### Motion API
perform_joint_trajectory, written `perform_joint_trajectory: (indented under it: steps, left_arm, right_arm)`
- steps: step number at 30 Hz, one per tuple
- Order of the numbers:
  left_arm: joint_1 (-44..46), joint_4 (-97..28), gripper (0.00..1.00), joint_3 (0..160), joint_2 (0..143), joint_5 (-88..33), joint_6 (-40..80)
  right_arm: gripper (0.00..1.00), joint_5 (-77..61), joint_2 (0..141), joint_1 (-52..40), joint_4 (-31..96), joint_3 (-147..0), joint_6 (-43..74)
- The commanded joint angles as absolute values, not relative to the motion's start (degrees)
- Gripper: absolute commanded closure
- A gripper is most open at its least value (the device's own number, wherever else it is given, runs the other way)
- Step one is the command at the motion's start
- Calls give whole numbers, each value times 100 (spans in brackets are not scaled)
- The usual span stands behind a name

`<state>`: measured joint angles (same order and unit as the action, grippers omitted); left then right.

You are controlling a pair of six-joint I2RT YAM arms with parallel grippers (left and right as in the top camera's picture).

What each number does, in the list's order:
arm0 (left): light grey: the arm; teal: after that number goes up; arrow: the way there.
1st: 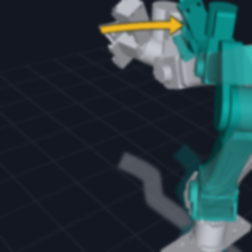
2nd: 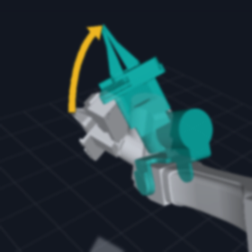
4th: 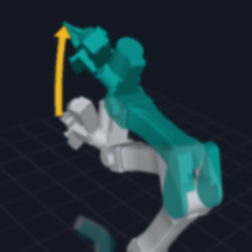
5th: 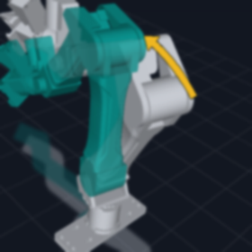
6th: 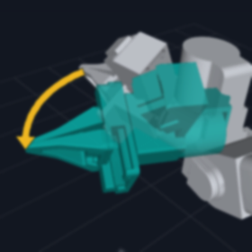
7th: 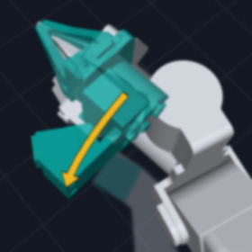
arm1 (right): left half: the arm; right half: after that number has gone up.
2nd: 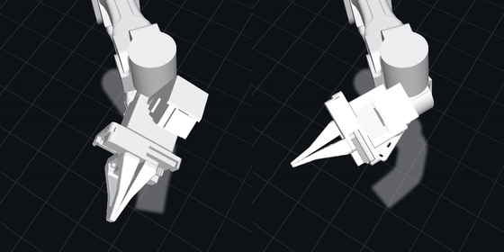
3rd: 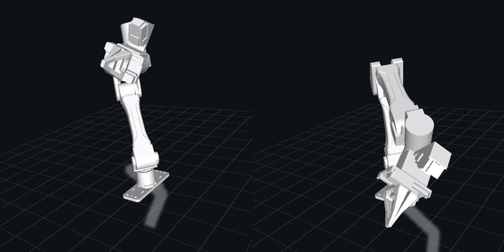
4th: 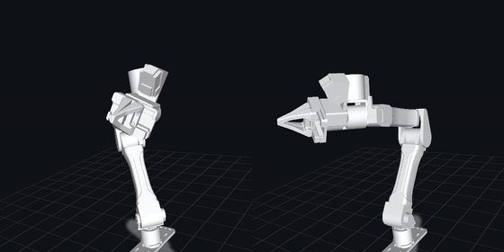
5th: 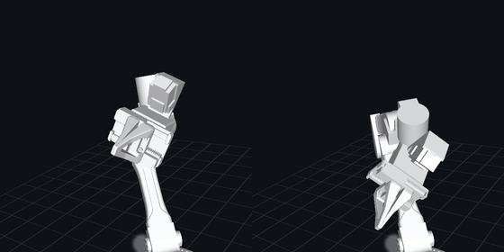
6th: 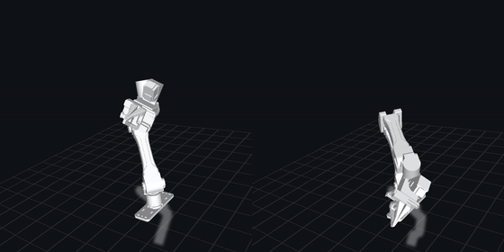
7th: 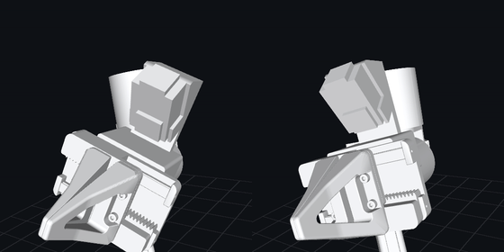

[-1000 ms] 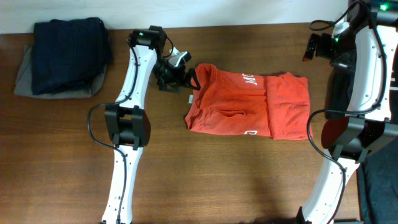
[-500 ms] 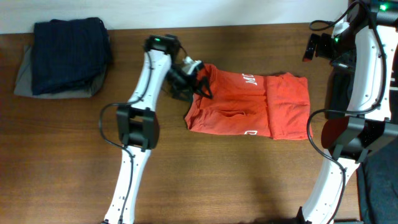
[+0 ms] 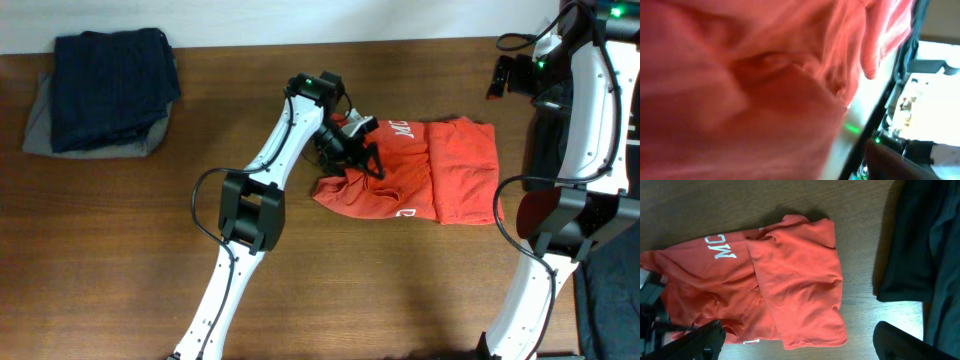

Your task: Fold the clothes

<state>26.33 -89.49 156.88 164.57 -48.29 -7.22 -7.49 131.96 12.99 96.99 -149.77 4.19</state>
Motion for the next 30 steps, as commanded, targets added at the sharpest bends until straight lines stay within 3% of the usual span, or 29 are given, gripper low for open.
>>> perform_joint_trajectory:
  steps: [1,4,15,30]
  left_arm:
    - [2565,-8823,46,15432,16977,-3931,-668]
    - [2443,-8788,52,15432,16977,-3500,-515]
    - [1544,-8919,93,15458,16973,-2759,-405]
    - [108,-9675,92,15968,16846,-1546,-475]
  right_arm:
    - [1,-705,13124,1319,9734,-14988,340]
    - [1,-705,13124,1319,9734,-14977,340]
    - [1,-707,13124,1315,9734,-14741,340]
    - [1,-1013,13131,1308,9734,-14715,344]
